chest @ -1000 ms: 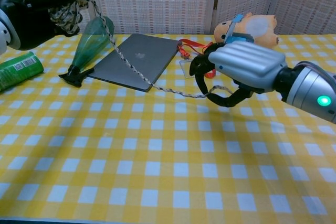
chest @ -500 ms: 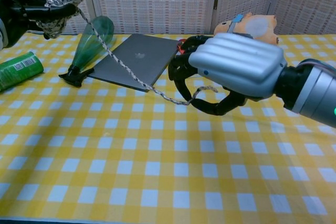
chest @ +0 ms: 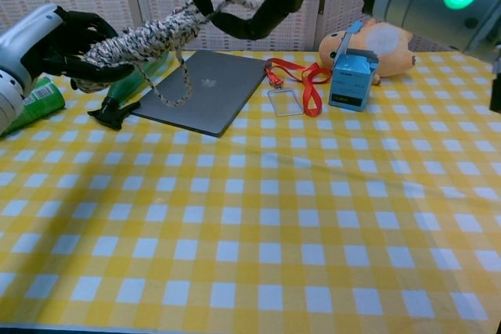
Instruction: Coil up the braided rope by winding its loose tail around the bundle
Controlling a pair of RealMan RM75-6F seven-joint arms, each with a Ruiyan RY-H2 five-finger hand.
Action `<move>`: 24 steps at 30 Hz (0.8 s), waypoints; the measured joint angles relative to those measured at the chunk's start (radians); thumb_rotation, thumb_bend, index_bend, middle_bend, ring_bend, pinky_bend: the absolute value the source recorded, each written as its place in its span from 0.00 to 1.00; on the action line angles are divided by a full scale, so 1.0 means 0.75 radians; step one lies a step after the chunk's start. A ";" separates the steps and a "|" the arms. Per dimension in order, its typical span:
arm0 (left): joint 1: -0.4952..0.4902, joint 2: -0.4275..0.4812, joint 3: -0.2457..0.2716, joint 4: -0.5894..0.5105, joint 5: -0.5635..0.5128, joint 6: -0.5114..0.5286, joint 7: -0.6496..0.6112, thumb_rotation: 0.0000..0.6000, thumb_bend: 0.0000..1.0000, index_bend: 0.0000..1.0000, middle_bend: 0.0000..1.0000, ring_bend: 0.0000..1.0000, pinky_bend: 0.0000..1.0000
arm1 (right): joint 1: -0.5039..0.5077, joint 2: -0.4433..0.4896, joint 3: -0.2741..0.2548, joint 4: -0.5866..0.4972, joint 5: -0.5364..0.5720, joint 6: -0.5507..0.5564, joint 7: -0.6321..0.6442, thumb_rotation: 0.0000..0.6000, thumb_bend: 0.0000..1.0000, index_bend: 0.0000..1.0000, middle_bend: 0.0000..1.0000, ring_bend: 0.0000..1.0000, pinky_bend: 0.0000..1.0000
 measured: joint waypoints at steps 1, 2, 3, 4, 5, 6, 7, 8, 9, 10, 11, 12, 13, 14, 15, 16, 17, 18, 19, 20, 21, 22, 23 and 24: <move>0.003 -0.004 0.008 0.000 0.012 0.001 0.008 1.00 0.73 0.85 0.76 0.67 0.79 | 0.019 -0.011 0.018 -0.002 0.029 -0.010 -0.019 1.00 0.51 0.68 0.29 0.27 0.12; 0.008 -0.011 0.017 -0.001 0.028 0.002 0.015 1.00 0.73 0.85 0.76 0.67 0.79 | 0.032 -0.021 0.031 -0.002 0.050 -0.015 -0.030 1.00 0.51 0.68 0.29 0.27 0.12; 0.012 -0.015 0.022 -0.002 0.038 0.001 0.014 1.00 0.73 0.85 0.76 0.67 0.79 | 0.046 -0.032 0.044 -0.001 0.068 -0.018 -0.041 1.00 0.51 0.68 0.29 0.27 0.12; 0.017 -0.018 0.028 -0.004 0.047 -0.001 0.011 1.00 0.72 0.85 0.76 0.67 0.79 | 0.064 -0.045 0.059 0.002 0.091 -0.021 -0.052 1.00 0.51 0.68 0.29 0.27 0.12; 0.022 -0.019 0.036 -0.007 0.058 -0.006 0.003 1.00 0.72 0.85 0.76 0.67 0.79 | 0.076 -0.053 0.069 0.006 0.107 -0.023 -0.059 1.00 0.52 0.68 0.29 0.27 0.12; 0.025 -0.020 0.040 -0.010 0.066 -0.010 -0.005 1.00 0.73 0.85 0.76 0.67 0.79 | 0.087 -0.061 0.079 0.011 0.123 -0.025 -0.065 1.00 0.52 0.68 0.29 0.27 0.12; 0.028 -0.019 0.045 -0.012 0.076 -0.013 -0.016 1.00 0.73 0.85 0.76 0.67 0.79 | 0.100 -0.071 0.088 0.019 0.144 -0.026 -0.072 1.00 0.52 0.68 0.29 0.27 0.12; 0.031 -0.018 0.052 -0.016 0.092 -0.019 -0.034 1.00 0.73 0.85 0.76 0.67 0.79 | 0.110 -0.079 0.095 0.026 0.160 -0.027 -0.077 1.00 0.52 0.68 0.29 0.27 0.12; 0.034 -0.017 0.058 -0.020 0.105 -0.023 -0.051 1.00 0.72 0.85 0.76 0.67 0.79 | 0.118 -0.085 0.102 0.034 0.176 -0.029 -0.081 1.00 0.52 0.68 0.29 0.27 0.12; 0.037 -0.012 0.067 -0.024 0.126 -0.031 -0.076 1.00 0.73 0.85 0.76 0.67 0.79 | 0.128 -0.093 0.110 0.045 0.199 -0.030 -0.086 1.00 0.52 0.68 0.29 0.27 0.12; 0.039 -0.008 0.075 -0.028 0.144 -0.037 -0.097 1.00 0.73 0.85 0.76 0.67 0.79 | 0.136 -0.099 0.116 0.054 0.216 -0.031 -0.089 1.00 0.51 0.68 0.29 0.27 0.12; 0.041 -0.004 0.082 -0.033 0.161 -0.044 -0.120 1.00 0.73 0.85 0.76 0.67 0.79 | 0.144 -0.104 0.121 0.064 0.232 -0.031 -0.091 1.00 0.51 0.68 0.29 0.27 0.12; 0.043 0.001 0.088 -0.037 0.178 -0.050 -0.144 1.00 0.73 0.85 0.76 0.67 0.79 | 0.153 -0.110 0.127 0.078 0.253 -0.031 -0.092 1.00 0.51 0.68 0.29 0.27 0.12; 0.045 0.008 0.097 -0.043 0.202 -0.057 -0.178 1.00 0.73 0.85 0.76 0.67 0.79 | 0.158 -0.112 0.131 0.089 0.267 -0.029 -0.091 1.00 0.51 0.68 0.29 0.27 0.12; 0.047 0.014 0.104 -0.046 0.219 -0.062 -0.205 1.00 0.73 0.85 0.76 0.67 0.79 | 0.162 -0.114 0.135 0.101 0.280 -0.026 -0.089 1.00 0.51 0.68 0.29 0.27 0.12; 0.048 0.020 0.110 -0.049 0.238 -0.067 -0.233 1.00 0.73 0.85 0.76 0.67 0.79 | 0.164 -0.115 0.139 0.114 0.295 -0.021 -0.080 1.00 0.52 0.68 0.29 0.28 0.12; 0.049 0.028 0.119 -0.052 0.264 -0.075 -0.271 1.00 0.73 0.85 0.76 0.67 0.79 | 0.165 -0.115 0.141 0.119 0.302 -0.018 -0.071 1.00 0.52 0.68 0.29 0.28 0.12; 0.050 0.034 0.125 -0.054 0.280 -0.081 -0.301 1.00 0.73 0.85 0.76 0.66 0.79 | 0.165 -0.114 0.143 0.124 0.307 -0.014 -0.058 1.00 0.51 0.68 0.29 0.28 0.12; 0.051 0.040 0.130 -0.055 0.296 -0.087 -0.331 1.00 0.73 0.85 0.76 0.66 0.79 | 0.164 -0.111 0.145 0.131 0.314 -0.008 -0.039 1.00 0.51 0.68 0.29 0.28 0.12; 0.050 0.047 0.136 -0.057 0.315 -0.095 -0.372 1.00 0.72 0.85 0.76 0.66 0.79 | 0.162 -0.108 0.146 0.138 0.319 -0.004 -0.023 1.00 0.51 0.68 0.29 0.28 0.12; 0.050 0.054 0.141 -0.058 0.327 -0.103 -0.405 1.00 0.73 0.85 0.76 0.66 0.79 | 0.160 -0.105 0.147 0.145 0.324 0.000 -0.007 1.00 0.51 0.68 0.29 0.28 0.12; 0.049 0.061 0.145 -0.060 0.339 -0.111 -0.440 1.00 0.72 0.85 0.76 0.66 0.79 | 0.157 -0.100 0.147 0.157 0.332 0.005 0.016 1.00 0.51 0.68 0.29 0.28 0.12; 0.047 0.070 0.150 -0.063 0.355 -0.122 -0.491 1.00 0.72 0.85 0.76 0.66 0.79 | 0.154 -0.096 0.147 0.165 0.339 0.008 0.033 1.00 0.51 0.68 0.29 0.28 0.12; 0.045 0.078 0.154 -0.065 0.367 -0.131 -0.530 1.00 0.72 0.85 0.76 0.66 0.79 | 0.151 -0.093 0.146 0.173 0.345 0.011 0.049 1.00 0.52 0.68 0.29 0.28 0.12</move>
